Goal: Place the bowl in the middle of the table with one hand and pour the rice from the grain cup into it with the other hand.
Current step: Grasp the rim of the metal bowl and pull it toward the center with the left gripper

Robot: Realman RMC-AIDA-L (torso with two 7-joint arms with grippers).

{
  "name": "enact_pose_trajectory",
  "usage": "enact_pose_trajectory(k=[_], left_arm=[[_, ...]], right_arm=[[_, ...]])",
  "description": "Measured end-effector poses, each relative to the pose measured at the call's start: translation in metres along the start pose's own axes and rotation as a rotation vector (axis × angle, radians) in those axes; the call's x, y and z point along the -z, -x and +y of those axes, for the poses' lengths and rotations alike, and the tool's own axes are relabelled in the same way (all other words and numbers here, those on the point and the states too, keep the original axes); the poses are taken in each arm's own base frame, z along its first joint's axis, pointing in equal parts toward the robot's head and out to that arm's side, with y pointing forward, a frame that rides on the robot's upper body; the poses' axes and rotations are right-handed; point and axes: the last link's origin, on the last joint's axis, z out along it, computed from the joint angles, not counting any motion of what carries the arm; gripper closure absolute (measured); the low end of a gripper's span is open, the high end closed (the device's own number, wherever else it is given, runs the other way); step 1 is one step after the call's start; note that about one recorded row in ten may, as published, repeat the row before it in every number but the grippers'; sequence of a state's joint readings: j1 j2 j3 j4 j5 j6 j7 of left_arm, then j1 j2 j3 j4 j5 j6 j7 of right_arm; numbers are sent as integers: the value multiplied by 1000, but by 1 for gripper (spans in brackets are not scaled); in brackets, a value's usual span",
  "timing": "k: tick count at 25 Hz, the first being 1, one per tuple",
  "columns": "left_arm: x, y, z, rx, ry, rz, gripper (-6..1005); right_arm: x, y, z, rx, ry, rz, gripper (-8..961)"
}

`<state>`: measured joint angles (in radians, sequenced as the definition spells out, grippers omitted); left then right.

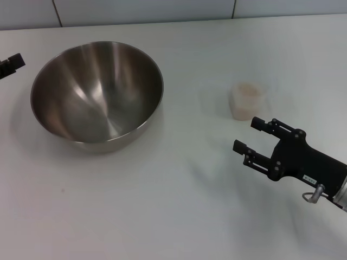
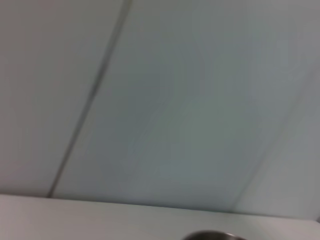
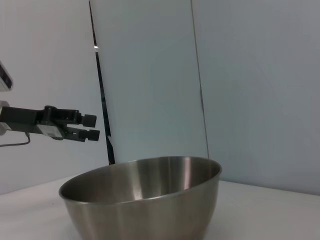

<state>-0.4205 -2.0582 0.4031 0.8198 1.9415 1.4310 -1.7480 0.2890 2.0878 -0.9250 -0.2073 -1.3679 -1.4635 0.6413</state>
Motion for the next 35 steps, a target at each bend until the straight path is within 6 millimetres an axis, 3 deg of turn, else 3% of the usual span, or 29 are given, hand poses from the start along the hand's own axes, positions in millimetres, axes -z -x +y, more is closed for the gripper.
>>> enact_pose_trajectory(k=[9, 24, 35], left_arm=[[-18, 2, -4, 49, -111, -226, 229], [-33, 19, 3, 50, -108, -338, 246], [-35, 21, 3, 34, -110, -334, 259]], right_arm=[[-4, 3, -3, 15, -1, -6, 250], [-8, 4, -7, 27, -8, 1, 249], [-9, 5, -10, 35, -18, 7, 250]])
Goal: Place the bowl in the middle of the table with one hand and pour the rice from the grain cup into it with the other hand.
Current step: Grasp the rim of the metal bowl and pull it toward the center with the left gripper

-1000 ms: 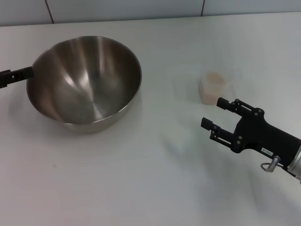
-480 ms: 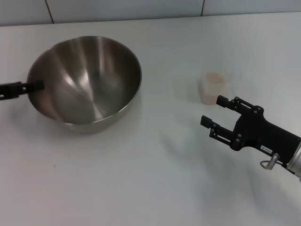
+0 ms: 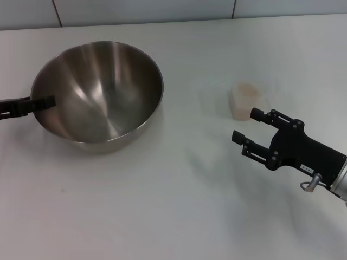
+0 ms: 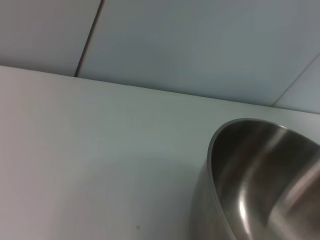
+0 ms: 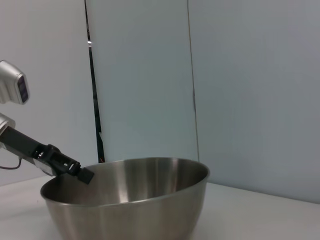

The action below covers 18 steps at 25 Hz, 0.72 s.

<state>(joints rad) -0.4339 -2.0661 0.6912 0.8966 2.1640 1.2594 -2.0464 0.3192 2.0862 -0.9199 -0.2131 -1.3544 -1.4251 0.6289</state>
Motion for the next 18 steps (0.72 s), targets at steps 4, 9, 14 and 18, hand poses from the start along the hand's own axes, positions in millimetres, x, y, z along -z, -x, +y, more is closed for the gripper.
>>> enact_pose_trajectory(k=[4, 9, 14, 18], left_arm=[[-2, 0, 1, -5, 7, 1, 264], [-6, -2, 5, -3, 20, -19, 368], [-7, -3, 7, -15, 23, -30, 624], [-7, -4, 8, -18, 26, -30, 740]], right_arm=[[1, 0, -2, -1, -11, -2, 250], [1, 0, -2, -2, -14, 2, 250], [0, 0, -3, -2, -17, -1, 250], [-1, 1, -3, -3, -18, -5, 249]])
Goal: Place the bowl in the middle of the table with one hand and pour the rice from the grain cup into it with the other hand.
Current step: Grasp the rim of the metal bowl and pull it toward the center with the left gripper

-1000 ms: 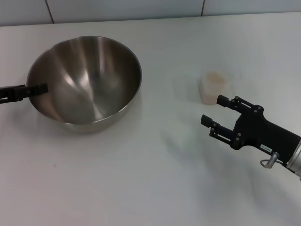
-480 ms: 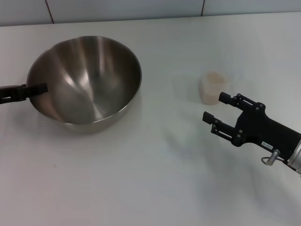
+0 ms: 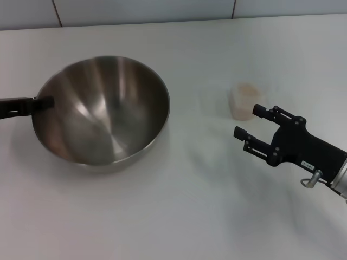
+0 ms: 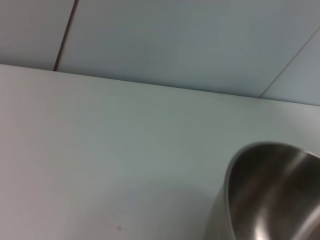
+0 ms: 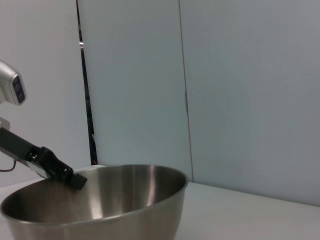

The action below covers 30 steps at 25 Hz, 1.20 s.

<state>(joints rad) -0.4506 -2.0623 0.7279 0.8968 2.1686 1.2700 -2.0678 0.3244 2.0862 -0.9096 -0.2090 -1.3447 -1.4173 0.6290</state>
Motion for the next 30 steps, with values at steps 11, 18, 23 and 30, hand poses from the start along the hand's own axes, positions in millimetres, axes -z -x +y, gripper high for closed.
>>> enact_pose_trajectory(k=[11, 18, 23, 30], left_arm=[[-1, -9, 6, -77, -5, -30, 846], [-5, -12, 10, -107, -5, -62, 930], [-6, -17, 14, -131, 6, -66, 953], [-8, -31, 23, -176, 27, -53, 957]], right_arm=[[-2, 2, -2, 1, -4, -7, 249], [-2, 3, -3, 2, -7, -10, 249], [-2, 3, -5, 1, -20, -15, 249], [-5, 4, -6, 4, -19, -12, 250]])
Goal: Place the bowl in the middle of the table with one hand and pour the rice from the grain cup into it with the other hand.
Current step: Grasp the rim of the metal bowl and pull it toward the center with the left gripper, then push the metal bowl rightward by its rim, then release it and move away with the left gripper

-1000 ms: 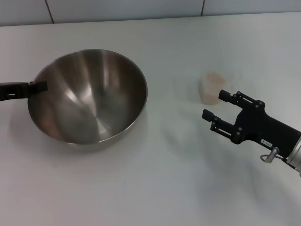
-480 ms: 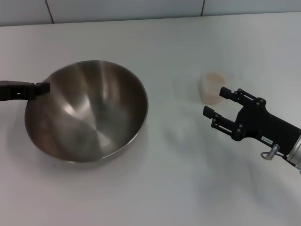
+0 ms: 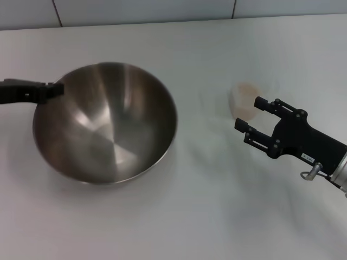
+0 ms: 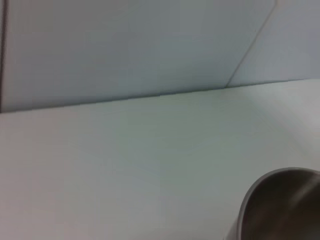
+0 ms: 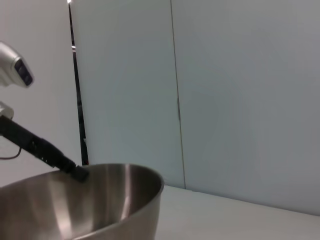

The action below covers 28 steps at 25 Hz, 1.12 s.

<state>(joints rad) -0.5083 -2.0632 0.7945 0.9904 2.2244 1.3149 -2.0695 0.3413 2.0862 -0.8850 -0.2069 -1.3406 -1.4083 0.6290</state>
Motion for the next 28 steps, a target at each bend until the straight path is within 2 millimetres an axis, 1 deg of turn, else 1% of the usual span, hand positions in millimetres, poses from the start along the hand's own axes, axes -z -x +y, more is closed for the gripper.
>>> enact_pose_trajectory(k=[3, 4, 5, 6, 8, 9, 12, 14, 15, 18, 19, 20, 24, 28], left_arm=[[-3, -12, 7, -27, 29, 3, 957], [-6, -21, 13, -51, 50, 4, 957], [-6, -21, 13, -51, 50, 4, 957], [-10, -29, 18, -74, 68, 3, 958], [-12, -32, 21, -85, 74, 3, 958], [-17, -39, 27, -112, 91, -4, 958], [-23, -43, 33, -135, 101, -14, 957], [-32, -48, 38, -158, 105, -20, 957], [-32, -48, 38, -158, 105, -20, 954], [-43, -49, 42, -169, 104, -25, 946], [-50, -49, 44, -174, 110, -31, 944], [-50, -49, 44, -174, 110, -31, 941], [-62, -46, 47, -177, 121, -41, 930], [-65, -46, 47, -185, 114, -42, 919]], right_arm=[[-1, 0, 0, 1, 0, 2, 250], [-1, 0, 0, 1, 1, 3, 250], [-1, 0, 0, 1, 1, 3, 250], [-2, 0, 0, 0, 2, 3, 250], [-2, 0, 0, 0, 2, 3, 250], [-2, 0, 0, 0, 2, 3, 250], [-1, 0, 0, -1, 1, 3, 250], [0, -1, 1, -3, -1, 5, 250], [0, -1, 1, -3, -1, 5, 250], [0, -2, 1, -6, -1, 4, 250], [0, -1, 1, -7, -1, 2, 250], [0, -1, 1, -7, -1, 2, 250], [0, -1, 2, -9, 0, 1, 250], [0, -1, 1, -8, 0, 2, 250]])
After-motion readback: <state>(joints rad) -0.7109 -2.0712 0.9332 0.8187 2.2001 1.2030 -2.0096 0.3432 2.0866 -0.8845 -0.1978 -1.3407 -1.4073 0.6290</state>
